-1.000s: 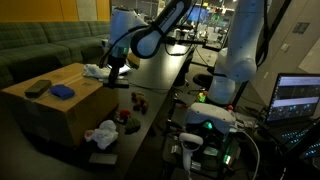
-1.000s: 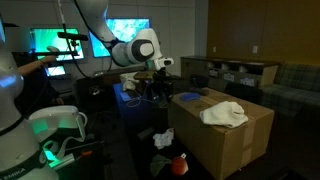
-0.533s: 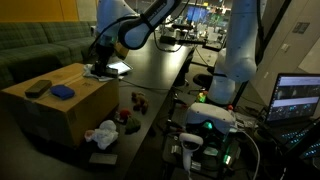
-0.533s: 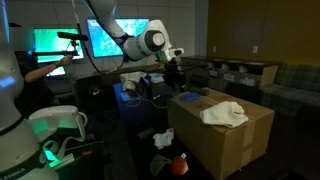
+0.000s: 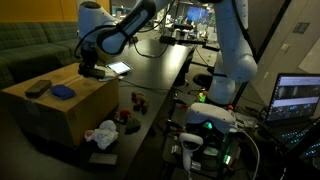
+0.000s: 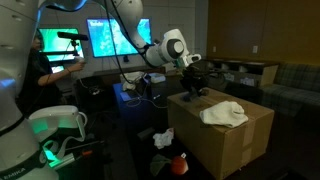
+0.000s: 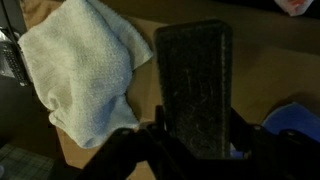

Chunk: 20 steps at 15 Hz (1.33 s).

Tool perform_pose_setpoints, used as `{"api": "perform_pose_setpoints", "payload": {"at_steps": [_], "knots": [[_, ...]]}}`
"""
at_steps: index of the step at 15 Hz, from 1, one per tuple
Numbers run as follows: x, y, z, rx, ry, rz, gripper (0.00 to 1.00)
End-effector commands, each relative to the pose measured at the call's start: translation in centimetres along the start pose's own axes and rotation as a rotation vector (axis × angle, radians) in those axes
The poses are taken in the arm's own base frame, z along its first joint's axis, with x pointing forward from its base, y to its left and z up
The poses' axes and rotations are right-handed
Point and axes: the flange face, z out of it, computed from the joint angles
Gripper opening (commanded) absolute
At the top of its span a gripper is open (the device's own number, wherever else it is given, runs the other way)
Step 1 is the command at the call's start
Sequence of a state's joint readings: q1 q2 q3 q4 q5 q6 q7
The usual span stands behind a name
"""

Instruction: Put the items on the table on to the box and the items on the box on to the table.

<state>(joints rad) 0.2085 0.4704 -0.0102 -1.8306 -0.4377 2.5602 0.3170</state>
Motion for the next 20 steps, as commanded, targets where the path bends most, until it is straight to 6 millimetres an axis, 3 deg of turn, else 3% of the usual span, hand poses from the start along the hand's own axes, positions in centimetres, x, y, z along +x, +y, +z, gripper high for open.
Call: {"api": "perform_pose_setpoints", "payload": {"at_steps": [1,4,11,12,13,15,17,20], "knots": [[4.2,-0.3,3.1,-0.047,-0.001,0.043,0.36],[5.7,-0.6,5.2,-0.076,-0.012,0.058,0.36],[7.3,-1.7,7.3,-0.100,-0.063,0.094,0.36],[7.3,-1.7,7.3,-0.103,-0.072,0.098,0.45],[7.5,-1.7,7.4,-0.110,-0.076,0.104,0.85],[7.6,-1.6,7.4,-0.120,-0.084,0.115,0.85],[7.7,-1.4,7.0,-0.128,-0.086,0.129,0.98],[8.2,-1.1,5.5,-0.138,-0.062,0.153,1.00]]}}
